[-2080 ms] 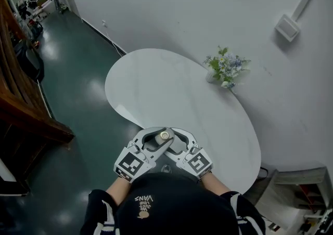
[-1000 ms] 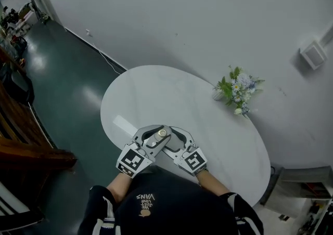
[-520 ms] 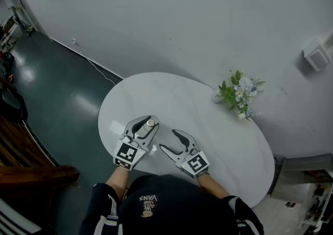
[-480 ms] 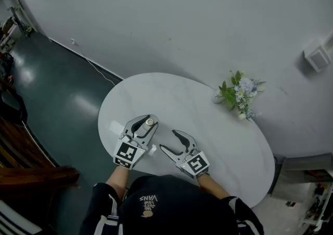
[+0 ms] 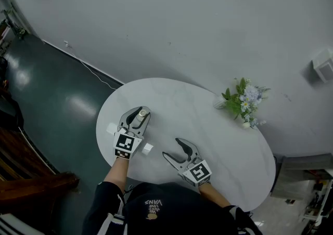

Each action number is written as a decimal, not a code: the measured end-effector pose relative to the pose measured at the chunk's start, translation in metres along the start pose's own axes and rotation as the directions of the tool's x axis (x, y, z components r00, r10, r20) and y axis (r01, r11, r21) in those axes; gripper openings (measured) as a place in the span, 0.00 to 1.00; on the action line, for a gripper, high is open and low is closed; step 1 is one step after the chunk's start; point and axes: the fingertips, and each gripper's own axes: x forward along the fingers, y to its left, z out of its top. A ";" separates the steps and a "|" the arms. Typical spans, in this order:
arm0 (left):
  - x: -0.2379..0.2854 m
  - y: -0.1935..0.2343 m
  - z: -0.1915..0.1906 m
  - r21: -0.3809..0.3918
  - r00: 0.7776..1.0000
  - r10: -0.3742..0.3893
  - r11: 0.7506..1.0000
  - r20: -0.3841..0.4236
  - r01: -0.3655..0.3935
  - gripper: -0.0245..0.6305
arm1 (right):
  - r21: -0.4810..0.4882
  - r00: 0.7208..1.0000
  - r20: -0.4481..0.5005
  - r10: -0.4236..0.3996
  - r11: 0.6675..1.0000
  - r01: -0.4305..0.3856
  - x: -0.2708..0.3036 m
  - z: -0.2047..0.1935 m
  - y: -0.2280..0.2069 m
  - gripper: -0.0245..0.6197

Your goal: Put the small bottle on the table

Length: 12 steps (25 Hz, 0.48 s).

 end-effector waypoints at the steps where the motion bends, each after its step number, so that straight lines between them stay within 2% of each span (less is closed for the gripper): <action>1: 0.005 0.005 -0.003 -0.003 1.000 0.005 1.000 -0.004 -0.005 0.28 | 0.004 1.000 -0.005 -0.003 1.000 0.003 0.001 -0.001 -0.002 0.46; 12: 0.045 0.050 -0.031 -0.041 0.998 0.056 0.998 -0.032 -0.058 0.28 | 0.052 0.998 -0.047 -0.040 0.998 0.042 0.010 -0.006 -0.022 0.46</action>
